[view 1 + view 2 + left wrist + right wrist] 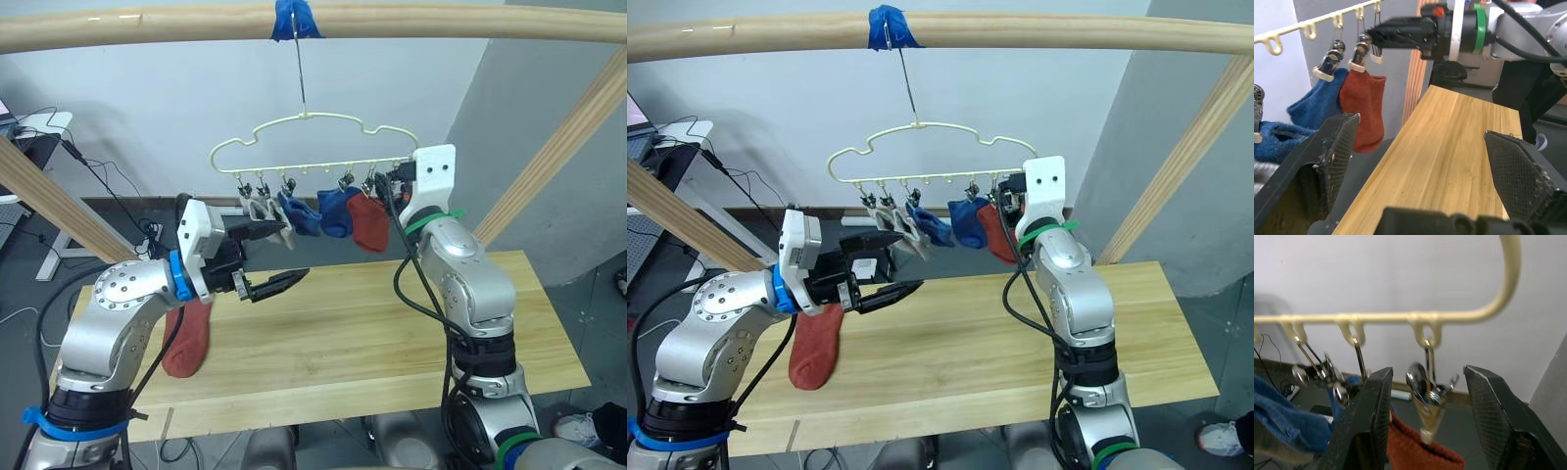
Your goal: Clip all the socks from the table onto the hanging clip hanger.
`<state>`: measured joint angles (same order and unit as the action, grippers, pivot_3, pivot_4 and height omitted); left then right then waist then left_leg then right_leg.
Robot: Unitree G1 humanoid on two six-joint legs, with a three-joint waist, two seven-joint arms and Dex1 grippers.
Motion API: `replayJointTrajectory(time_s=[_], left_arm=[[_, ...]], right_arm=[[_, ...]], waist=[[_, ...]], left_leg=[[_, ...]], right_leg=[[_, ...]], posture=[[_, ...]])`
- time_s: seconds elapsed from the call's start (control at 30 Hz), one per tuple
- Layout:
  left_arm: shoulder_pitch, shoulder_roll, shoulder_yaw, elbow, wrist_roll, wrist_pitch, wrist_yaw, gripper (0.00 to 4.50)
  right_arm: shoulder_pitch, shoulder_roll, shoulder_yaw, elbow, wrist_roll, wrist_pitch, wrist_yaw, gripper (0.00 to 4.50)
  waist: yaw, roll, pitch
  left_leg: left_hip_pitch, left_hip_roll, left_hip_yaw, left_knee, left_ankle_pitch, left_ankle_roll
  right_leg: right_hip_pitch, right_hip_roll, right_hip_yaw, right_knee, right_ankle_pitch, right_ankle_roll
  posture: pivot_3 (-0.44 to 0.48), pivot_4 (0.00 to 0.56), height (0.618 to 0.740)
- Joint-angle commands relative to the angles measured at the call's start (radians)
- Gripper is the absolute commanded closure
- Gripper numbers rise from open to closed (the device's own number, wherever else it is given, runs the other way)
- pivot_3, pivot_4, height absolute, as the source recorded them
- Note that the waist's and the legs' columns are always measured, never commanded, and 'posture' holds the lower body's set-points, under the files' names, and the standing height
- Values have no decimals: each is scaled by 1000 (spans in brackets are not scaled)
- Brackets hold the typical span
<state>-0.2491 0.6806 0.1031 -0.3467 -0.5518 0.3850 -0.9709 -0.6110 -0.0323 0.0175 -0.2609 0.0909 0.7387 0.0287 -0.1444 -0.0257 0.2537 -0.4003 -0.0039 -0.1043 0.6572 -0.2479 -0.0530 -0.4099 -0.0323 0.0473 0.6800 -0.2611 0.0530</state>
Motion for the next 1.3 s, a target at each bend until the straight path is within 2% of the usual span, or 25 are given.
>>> replayJointTrajectory(time_s=[0.03,0.93,1.3], left_arm=[[-14,0,5,-14,-5,-15,-1,0],[-31,-5,-13,-4,-3,-16,-2,0],[-37,-5,-18,3,0,-19,-10,0]], right_arm=[[-12,6,-3,-27,-14,-36,-20,2104],[33,24,-1,-48,-41,-35,-61,2104],[39,83,-16,-106,-21,19,-92,2104]], waist=[[0,0,0],[-2,0,0],[-2,0,0]], left_leg=[[0,0,0,0,0,0],[0,0,2,-11,0,0],[0,0,2,-12,0,0]], right_leg=[[0,0,0,0,0,0],[-5,0,2,-2,0,-1],[-5,0,2,-2,0,-1]], posture=[[-212,211,740],[-220,212,740],[-224,211,740]])
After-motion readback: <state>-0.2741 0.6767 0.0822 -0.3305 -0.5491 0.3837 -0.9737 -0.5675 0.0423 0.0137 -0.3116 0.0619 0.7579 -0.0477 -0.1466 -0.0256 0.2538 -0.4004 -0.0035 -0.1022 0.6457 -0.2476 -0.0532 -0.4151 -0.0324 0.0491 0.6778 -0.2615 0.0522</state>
